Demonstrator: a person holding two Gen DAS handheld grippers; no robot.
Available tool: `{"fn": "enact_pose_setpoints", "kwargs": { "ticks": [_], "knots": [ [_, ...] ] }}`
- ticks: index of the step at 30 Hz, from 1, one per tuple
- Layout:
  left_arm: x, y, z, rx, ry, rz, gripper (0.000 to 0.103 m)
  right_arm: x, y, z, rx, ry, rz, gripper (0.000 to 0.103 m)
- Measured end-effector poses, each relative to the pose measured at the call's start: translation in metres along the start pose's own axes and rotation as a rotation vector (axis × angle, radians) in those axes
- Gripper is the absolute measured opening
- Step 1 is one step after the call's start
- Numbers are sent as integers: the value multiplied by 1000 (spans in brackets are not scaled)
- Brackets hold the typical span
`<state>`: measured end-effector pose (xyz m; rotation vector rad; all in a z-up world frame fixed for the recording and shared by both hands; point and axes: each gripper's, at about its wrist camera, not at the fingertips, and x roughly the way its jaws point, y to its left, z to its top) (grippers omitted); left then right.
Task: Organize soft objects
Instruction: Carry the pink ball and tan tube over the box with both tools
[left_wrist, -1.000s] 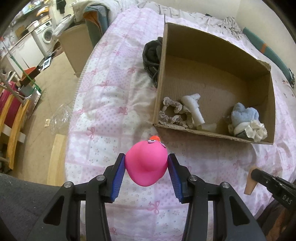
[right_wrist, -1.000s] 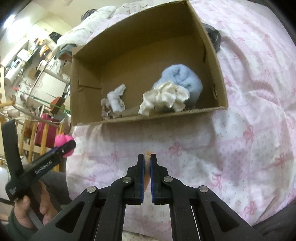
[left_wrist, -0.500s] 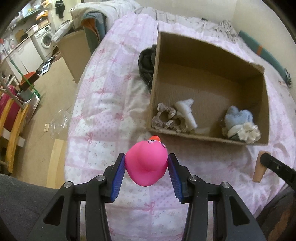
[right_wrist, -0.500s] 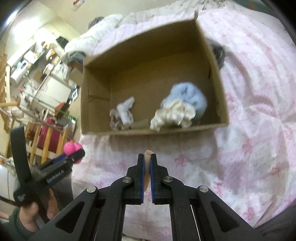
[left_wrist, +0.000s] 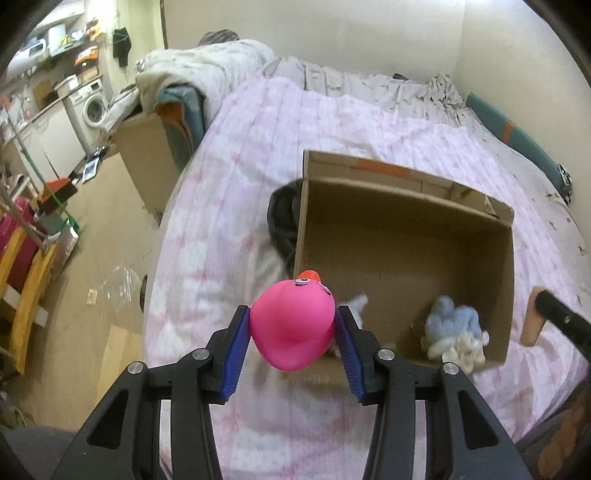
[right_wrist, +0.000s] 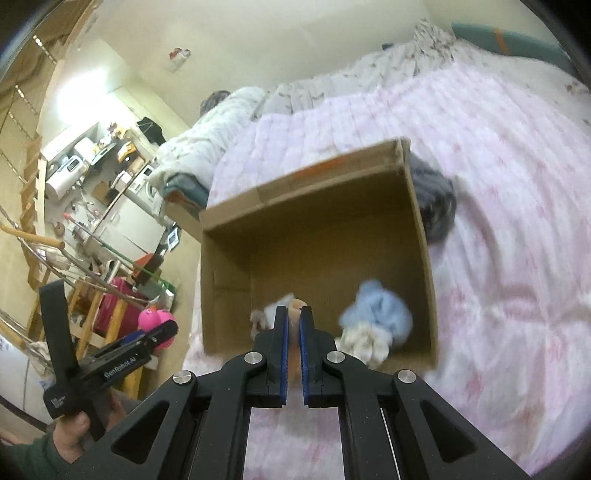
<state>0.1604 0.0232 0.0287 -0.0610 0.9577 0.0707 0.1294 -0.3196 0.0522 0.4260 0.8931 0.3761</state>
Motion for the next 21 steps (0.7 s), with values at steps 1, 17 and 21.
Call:
{"fn": "enact_pose_setpoints", "kwargs": {
  "ticks": [1, 17, 21],
  "knots": [
    [3, -1, 5, 5, -8, 2, 42, -1, 0, 4, -14, -28, -8, 7],
    [66, -26, 7, 112, -2, -23, 42, 42, -36, 4, 10, 8, -126, 7],
    [63, -22, 12, 73, -27, -47, 42, 48, -29, 5, -45, 6, -154, 7]
  ]
}}
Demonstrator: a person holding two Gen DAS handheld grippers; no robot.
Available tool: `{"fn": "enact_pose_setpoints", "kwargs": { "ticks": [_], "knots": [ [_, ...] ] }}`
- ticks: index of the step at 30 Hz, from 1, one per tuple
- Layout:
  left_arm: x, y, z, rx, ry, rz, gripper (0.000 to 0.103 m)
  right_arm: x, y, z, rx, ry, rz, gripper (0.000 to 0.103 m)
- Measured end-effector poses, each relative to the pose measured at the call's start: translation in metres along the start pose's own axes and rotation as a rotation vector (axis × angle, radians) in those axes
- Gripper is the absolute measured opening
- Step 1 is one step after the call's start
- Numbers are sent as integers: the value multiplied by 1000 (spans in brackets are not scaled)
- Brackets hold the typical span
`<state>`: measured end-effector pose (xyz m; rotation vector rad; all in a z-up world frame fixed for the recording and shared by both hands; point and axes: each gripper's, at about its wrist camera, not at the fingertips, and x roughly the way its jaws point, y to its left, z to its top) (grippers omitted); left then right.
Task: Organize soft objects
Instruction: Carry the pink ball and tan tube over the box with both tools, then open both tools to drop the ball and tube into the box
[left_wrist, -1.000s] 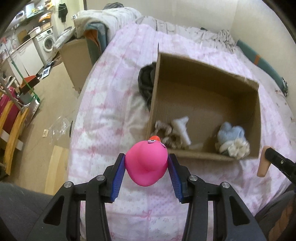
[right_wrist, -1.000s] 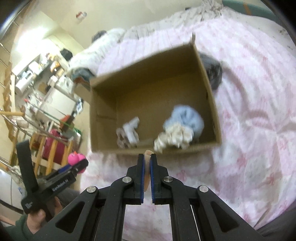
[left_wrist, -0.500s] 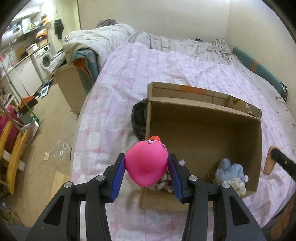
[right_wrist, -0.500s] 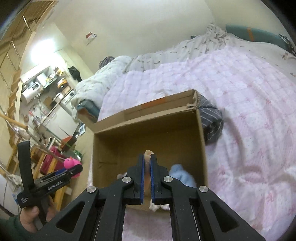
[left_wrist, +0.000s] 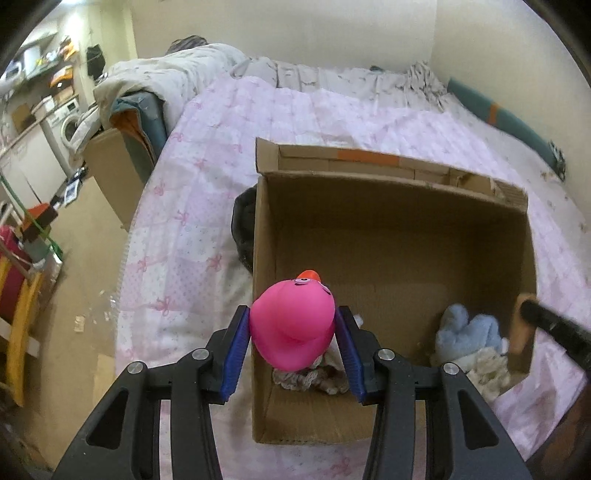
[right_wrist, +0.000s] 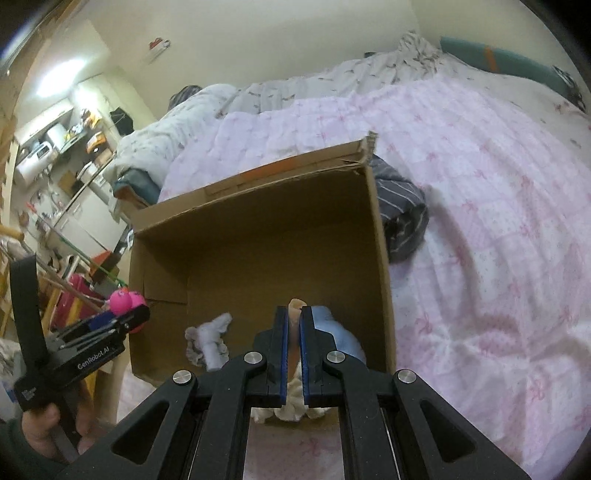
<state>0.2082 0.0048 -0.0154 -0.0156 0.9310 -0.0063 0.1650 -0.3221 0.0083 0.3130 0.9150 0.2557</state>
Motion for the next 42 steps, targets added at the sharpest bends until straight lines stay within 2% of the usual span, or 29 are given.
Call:
{"fn": "enact_pose_setpoints", "kwargs": {
  "ticks": [4, 10, 19, 28, 29, 31, 33, 36, 42],
  "knots": [
    [-14, -3, 2, 25, -78, 5, 42, 6, 4, -2, -8, 22, 6, 7],
    [-2, -18, -5, 71, -21, -43, 42, 9, 9, -4, -33, 41, 11, 7],
    [2, -16, -8, 49, -18, -57, 42, 12, 11, -6, -40, 64, 13, 7],
    [1, -26, -14, 88, -4, -94, 43, 13, 12, -8, -41, 69, 25, 8],
    [2, -26, -14, 90, 1, -99, 44, 14, 13, -8, -41, 71, 25, 8],
    [2, -27, -14, 96, 5, -105, 53, 14, 13, -8, -40, 71, 22, 8],
    [-1, -28, -15, 99, -16, -93, 70, 15, 13, -9, -36, 72, 23, 8],
    [-7, -30, -15, 112, -50, -95, 73, 15, 13, -8, -35, 73, 21, 8],
    [-7, -32, -13, 129, -40, -91, 73, 15, 13, -8, -34, 72, 24, 8]
  ]
}}
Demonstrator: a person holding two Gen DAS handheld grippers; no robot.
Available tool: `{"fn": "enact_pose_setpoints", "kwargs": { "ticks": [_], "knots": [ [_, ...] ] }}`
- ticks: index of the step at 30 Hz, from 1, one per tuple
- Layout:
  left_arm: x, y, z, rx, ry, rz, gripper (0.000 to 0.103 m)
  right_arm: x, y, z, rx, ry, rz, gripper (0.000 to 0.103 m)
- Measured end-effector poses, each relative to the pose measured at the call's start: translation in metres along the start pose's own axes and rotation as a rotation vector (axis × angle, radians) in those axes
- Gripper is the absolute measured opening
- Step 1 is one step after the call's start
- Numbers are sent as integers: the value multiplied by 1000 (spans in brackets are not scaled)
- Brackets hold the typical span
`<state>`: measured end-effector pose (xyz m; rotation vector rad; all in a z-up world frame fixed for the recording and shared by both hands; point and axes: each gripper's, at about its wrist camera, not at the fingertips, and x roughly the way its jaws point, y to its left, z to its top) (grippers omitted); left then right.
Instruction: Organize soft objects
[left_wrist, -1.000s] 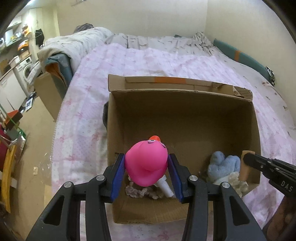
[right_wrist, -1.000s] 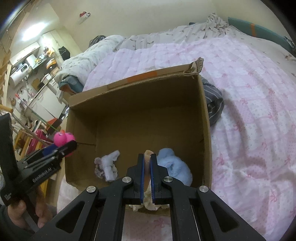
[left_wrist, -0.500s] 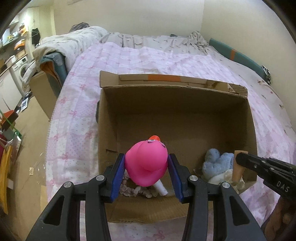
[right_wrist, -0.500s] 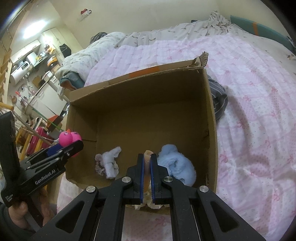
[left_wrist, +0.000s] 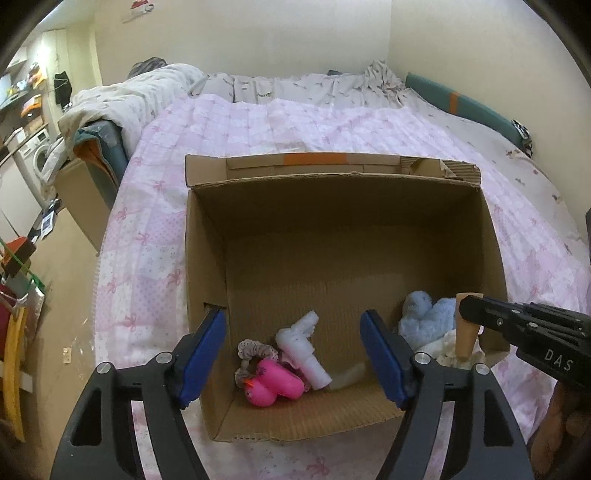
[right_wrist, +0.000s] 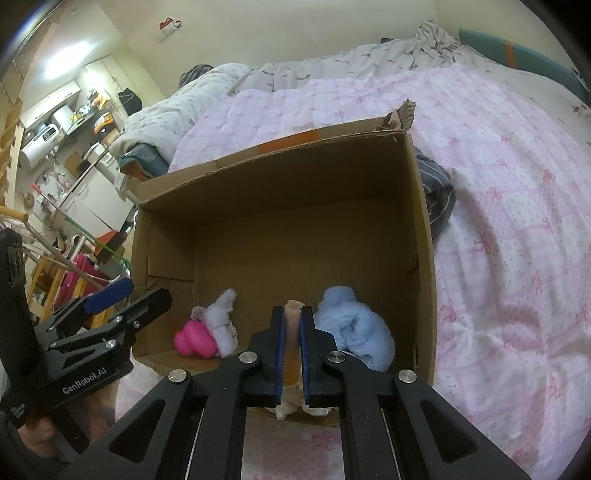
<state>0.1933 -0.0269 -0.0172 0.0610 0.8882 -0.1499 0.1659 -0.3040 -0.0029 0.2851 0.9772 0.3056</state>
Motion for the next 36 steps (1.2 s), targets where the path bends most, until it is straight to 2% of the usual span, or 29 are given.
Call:
{"fn": "enact_pose_setpoints", "kwargs": {
  "ticks": [5, 7, 9, 10, 13, 15, 16, 19, 20, 27, 28, 29, 30, 32, 36],
  "knots": [
    [-4, 5, 1, -30, -16, 12, 73, -2, -2, 0, 14, -8, 14, 11],
    [-6, 9, 1, -48, -28, 10, 73, -4, -3, 1, 24, -19, 13, 23],
    [-11, 13, 2, -69, -49, -6, 73, -7, -5, 3, 44, -33, 21, 43],
    [-14, 14, 3, -76, -59, 5, 73, -10, -7, 4, 56, -44, 25, 49],
    [-24, 16, 5, -89, -86, 28, 73, -27, -6, 8, 66, -120, 55, 55],
    [-31, 18, 5, -97, -94, 31, 73, -36, -4, 10, 62, -157, 66, 73],
    [-35, 18, 6, -100, -97, 30, 73, -40, -3, 10, 59, -177, 66, 75],
    [-49, 21, 5, -102, -106, 40, 73, -48, 1, 11, 48, -179, 64, 82],
    [-54, 22, 5, -101, -110, 45, 73, -51, 3, 11, 41, -181, 57, 88],
    [-90, 27, -5, -107, -135, 76, 73, -76, 17, 7, 9, -191, 30, 90],
    [-97, 28, -8, -117, -142, 81, 73, -80, 19, 5, 4, -192, 24, 92],
    [-102, 30, -11, -126, -143, 78, 73, -84, 21, 3, -1, -192, 14, 98],
    [-105, 32, -14, -132, -142, 73, 78, -88, 23, -1, -6, -191, 2, 102],
    [-113, 35, -23, -153, -135, 69, 89, -94, 26, -9, -17, -187, 1, 103],
    [-122, 36, -44, -157, -129, 70, 92, -102, 35, -22, -33, -164, -14, 103]
  ]
}}
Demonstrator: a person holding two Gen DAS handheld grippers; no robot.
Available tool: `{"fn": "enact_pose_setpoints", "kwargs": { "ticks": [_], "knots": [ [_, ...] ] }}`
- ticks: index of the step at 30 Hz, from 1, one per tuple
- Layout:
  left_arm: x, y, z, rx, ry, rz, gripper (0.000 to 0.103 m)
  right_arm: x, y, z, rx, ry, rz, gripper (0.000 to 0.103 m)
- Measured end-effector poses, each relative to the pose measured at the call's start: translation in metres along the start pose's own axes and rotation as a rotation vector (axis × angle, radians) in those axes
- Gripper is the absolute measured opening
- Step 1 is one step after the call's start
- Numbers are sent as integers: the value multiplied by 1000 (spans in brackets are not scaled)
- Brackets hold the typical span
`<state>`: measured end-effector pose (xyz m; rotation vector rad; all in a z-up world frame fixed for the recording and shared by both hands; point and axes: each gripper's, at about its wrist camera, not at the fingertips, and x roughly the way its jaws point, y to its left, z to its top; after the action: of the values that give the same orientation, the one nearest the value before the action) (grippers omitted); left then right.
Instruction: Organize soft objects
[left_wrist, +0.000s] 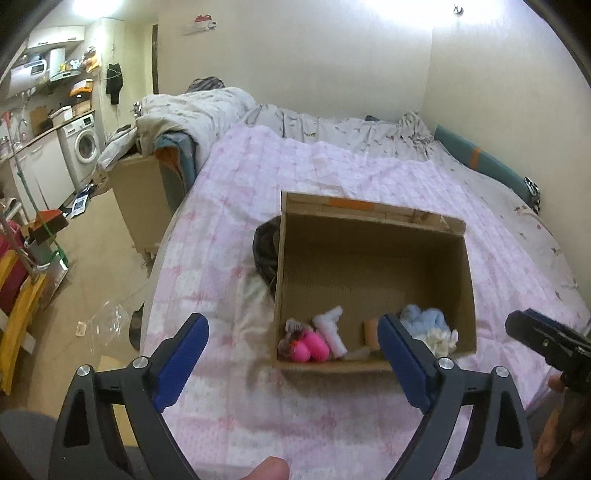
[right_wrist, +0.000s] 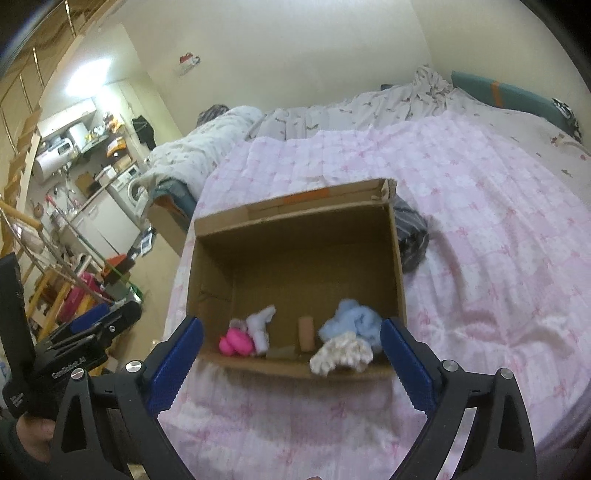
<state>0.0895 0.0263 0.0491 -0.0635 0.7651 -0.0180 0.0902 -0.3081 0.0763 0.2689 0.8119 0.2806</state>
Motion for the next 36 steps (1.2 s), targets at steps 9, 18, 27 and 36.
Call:
{"fn": "enact_pose_setpoints", "kwargs": {
  "ticks": [9, 18, 27, 36],
  "knots": [
    [-3, -5, -29, 14, 21, -17, 102, -6, 7, -30, -50, -17, -69, 103],
    [9, -6, -30, -1, 45, -16, 102, 7, -3, -41, -60, -20, -171, 103],
    [8, -12, -31, 27, 29, -29, 102, 9, -6, -40, -59, -21, -187, 103],
    [8, -12, -32, 27, 29, -30, 102, 9, -2, -41, -71, -16, -190, 103]
  ]
}}
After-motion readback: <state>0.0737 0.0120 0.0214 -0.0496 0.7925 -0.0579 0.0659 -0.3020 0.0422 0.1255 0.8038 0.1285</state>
